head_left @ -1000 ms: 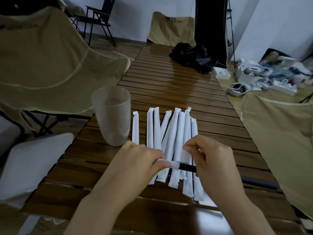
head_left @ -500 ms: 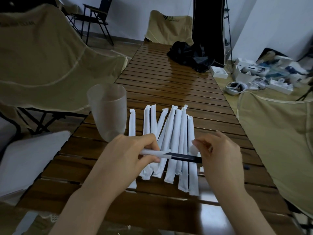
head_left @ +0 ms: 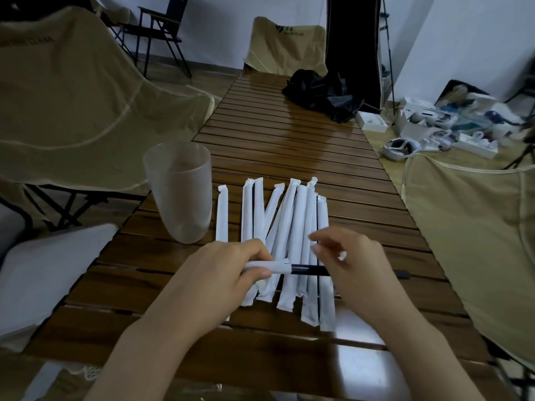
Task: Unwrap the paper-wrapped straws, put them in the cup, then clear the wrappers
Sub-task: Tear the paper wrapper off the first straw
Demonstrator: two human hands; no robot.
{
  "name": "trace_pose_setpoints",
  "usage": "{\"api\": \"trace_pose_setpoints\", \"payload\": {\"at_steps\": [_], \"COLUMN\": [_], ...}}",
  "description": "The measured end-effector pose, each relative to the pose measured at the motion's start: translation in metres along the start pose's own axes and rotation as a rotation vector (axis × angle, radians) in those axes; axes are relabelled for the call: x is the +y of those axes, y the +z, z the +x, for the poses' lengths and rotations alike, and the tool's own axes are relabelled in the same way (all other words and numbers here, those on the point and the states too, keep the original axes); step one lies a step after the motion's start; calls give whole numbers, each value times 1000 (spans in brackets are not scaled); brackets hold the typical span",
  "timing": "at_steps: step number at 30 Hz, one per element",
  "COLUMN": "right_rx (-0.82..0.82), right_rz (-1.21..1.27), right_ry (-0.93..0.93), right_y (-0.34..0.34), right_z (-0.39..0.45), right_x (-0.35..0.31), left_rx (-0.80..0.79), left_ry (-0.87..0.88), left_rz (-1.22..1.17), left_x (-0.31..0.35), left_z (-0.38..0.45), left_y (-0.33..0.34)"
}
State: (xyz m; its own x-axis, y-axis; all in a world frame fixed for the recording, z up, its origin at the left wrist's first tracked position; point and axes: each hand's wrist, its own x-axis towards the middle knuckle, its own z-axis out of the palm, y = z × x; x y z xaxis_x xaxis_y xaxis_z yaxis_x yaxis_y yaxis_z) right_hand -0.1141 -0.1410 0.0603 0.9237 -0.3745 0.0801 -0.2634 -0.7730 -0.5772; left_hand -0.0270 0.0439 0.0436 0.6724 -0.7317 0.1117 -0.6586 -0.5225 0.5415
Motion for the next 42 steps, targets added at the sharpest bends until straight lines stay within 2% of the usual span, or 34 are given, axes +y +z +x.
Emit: {"api": "trace_pose_setpoints", "payload": {"at_steps": [3, 5, 12, 15, 19, 26, 27, 30, 32, 37, 42], "right_rx": [-165, -195, -109, -124, -137, 9, 23, 61, 83, 87, 94], "right_rz": [56, 24, 33, 41, 44, 95, 107, 148, 174, 183, 230], "right_ry": [-149, -172, -168, -129, -124, -61, -42, 28, 75, 128, 196], "right_y": [1, 6, 11, 11, 11, 17, 18, 22, 24, 24, 20], "right_z": [-1, 0, 3, 3, 1, -5, -5, -7, -6, -6, -6], "right_x": [-19, -23, -20, -20, -23, -29, -29, -31, -30, -30, -28], "left_rx": [5, -2, -20, -19, 13, 126, 140, 196, 187, 175, 128], "left_ry": [-18, -19, -4, 8, 100, 281, 283, 130, 122, 208, 404], "left_rz": [-46, -70, -98, -100, -147, -125, -113, -111, -121, -84, 33], "left_x": [-5, -8, -13, -15, -20, -8, -7, 0, 5, 5, -1], "left_z": [0, 1, 5, 6, 6, 10, 9, 0, -2, 1, 16], "left_y": [0, 0, -1, -2, -2, -12, -13, -15, -16, -15, -10]}}
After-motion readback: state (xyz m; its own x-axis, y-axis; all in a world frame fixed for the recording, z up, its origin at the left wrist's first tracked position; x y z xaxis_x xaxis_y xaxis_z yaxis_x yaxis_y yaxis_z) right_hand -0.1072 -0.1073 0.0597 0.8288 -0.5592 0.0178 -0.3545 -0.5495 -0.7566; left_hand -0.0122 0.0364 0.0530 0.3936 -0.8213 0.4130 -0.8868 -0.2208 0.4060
